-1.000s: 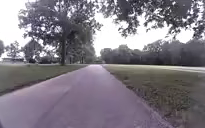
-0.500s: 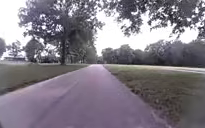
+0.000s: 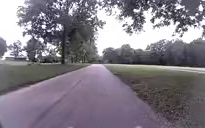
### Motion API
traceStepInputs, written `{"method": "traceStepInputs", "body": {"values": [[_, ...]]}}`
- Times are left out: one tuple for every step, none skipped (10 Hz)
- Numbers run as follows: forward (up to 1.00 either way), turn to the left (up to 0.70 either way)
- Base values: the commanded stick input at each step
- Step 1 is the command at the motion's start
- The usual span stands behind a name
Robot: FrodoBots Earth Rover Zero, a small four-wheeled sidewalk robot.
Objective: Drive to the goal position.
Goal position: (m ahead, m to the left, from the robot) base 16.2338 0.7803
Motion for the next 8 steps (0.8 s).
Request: {"method": "traceStepInputs", "body": {"values": [[0.7, 0.01], [0.7, 0.0], [0.7, 0.0], [0.7, 0.0], [0.7, 0.0], [0.7, 0.01], [0.7, 0.01], [0.7, 0.0]]}}
